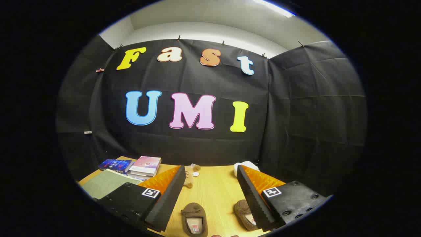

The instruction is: Open the storage box then place both shoes into the box .Put the left shoe in first, then the right shoe, with the right side of both shoes facing outward in a uniform manner.

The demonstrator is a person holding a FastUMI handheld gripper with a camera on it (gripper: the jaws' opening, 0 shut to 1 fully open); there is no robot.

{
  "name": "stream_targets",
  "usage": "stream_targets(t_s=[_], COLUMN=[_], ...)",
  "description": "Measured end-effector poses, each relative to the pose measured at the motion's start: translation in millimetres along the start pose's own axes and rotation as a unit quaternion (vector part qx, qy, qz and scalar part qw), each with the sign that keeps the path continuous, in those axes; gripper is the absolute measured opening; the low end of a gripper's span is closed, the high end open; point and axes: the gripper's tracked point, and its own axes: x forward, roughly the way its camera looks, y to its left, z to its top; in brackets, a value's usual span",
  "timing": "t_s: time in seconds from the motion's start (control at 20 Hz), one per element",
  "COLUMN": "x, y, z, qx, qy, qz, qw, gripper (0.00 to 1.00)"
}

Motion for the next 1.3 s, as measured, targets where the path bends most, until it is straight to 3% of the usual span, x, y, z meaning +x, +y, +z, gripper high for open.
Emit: stream_targets(t_s=[1.05,1.3], x=[-5,3], y=[25,43], z=[-10,-20], qx=[0.003,0.027], qy=[0.018,0.044], qz=[0.029,0.058], qw=[0.999,0.997], gripper=[0.97,0.97])
